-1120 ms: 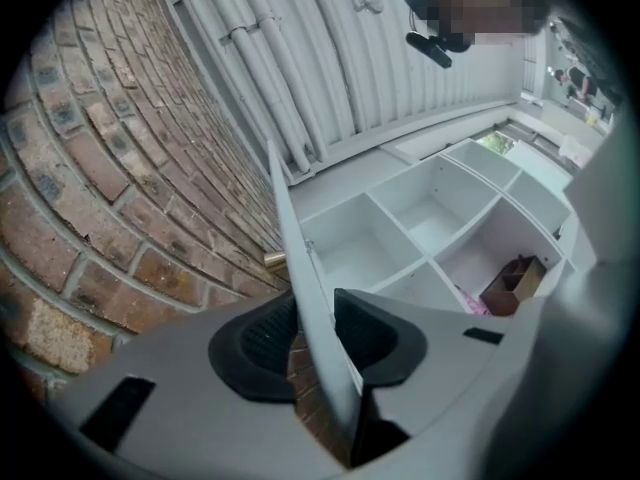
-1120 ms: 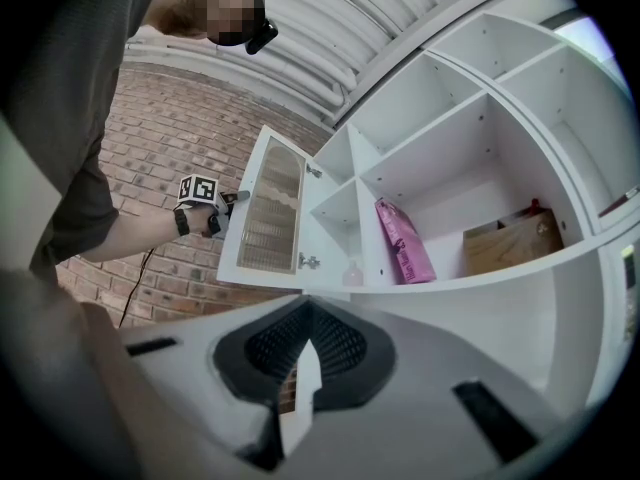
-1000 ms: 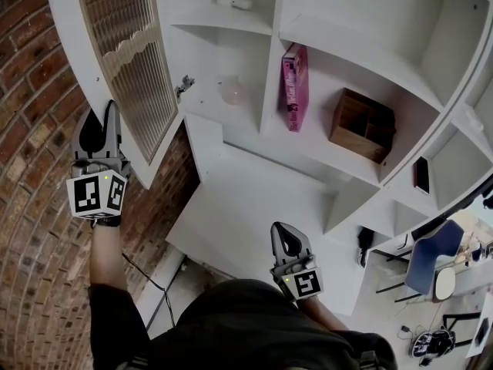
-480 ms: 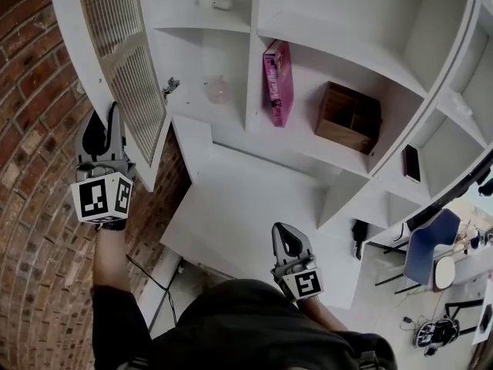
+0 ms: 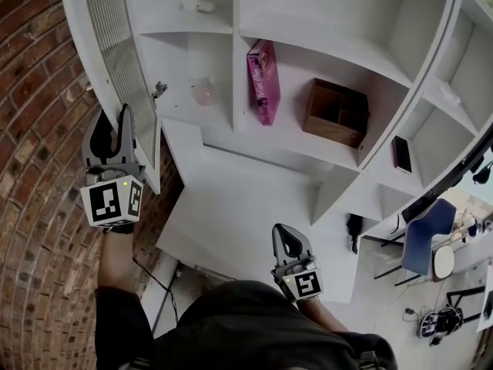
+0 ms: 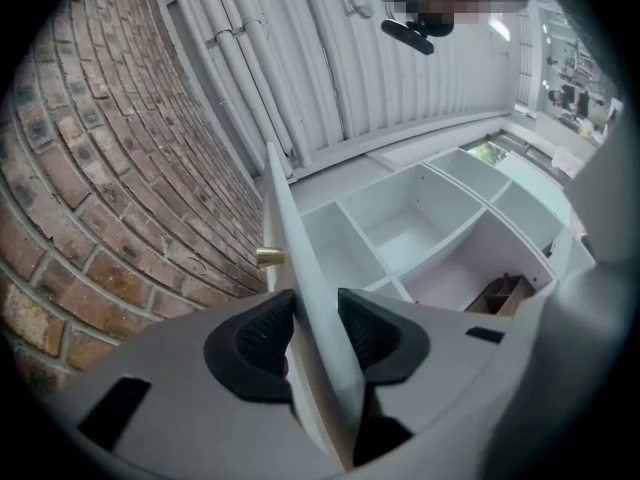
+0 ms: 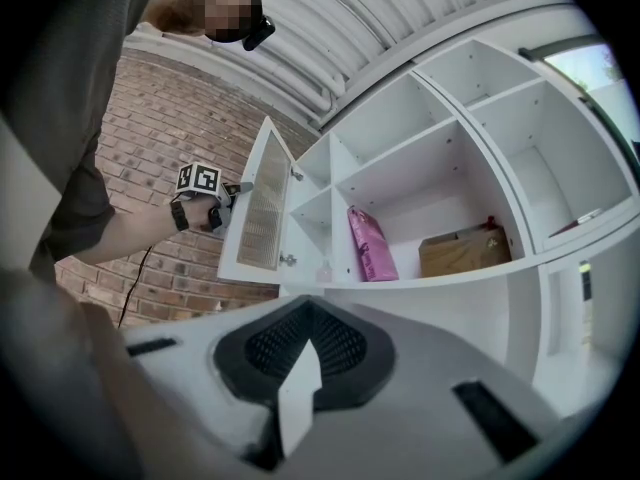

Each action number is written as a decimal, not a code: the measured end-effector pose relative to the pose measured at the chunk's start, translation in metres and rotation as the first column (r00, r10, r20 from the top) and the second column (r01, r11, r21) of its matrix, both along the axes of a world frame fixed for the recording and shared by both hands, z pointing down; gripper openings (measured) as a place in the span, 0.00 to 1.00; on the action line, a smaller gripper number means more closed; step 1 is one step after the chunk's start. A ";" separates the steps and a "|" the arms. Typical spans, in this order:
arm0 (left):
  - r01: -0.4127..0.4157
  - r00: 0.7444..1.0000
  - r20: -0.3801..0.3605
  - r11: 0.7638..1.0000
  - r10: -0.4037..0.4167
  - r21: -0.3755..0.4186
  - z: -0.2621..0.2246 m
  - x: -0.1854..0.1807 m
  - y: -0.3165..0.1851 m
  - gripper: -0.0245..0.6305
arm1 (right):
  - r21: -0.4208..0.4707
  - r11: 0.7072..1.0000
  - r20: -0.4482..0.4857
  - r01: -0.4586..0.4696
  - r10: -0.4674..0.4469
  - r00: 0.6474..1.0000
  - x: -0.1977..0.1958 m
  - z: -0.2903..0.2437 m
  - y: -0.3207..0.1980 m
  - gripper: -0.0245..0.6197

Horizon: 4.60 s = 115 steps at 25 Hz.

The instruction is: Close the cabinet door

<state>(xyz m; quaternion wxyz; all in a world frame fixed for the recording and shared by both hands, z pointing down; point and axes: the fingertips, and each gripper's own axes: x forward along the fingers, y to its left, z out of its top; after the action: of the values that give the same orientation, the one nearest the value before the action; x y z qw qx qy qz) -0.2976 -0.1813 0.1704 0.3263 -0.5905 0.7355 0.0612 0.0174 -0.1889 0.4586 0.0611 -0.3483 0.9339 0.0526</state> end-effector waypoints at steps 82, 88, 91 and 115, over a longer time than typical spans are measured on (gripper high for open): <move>-0.266 0.945 0.199 0.964 0.261 0.001 0.005 0.132 -0.183 0.33 | -0.070 0.913 -0.018 -0.402 0.402 0.916 0.077 0.020 -0.026 0.04; -0.254 0.944 0.216 0.967 0.251 -0.012 0.007 0.131 -0.193 0.33 | -0.072 0.907 -0.014 -0.414 0.415 0.910 0.078 0.019 -0.027 0.04; -0.264 0.943 0.209 0.965 0.259 -0.008 0.005 0.133 -0.195 0.33 | -0.068 0.906 0.005 -0.419 0.420 0.908 0.079 0.021 -0.028 0.04; -0.250 0.941 0.229 0.968 0.250 -0.032 0.007 0.133 -0.212 0.33 | -0.083 0.897 0.002 -0.434 0.435 0.900 0.083 0.024 -0.033 0.04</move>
<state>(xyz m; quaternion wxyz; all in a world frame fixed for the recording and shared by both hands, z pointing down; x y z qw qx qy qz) -0.1644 -0.3935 0.1776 0.3984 -0.6826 0.6118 0.0320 0.1004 -0.2217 0.4827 0.0432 -0.5506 0.8333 0.0238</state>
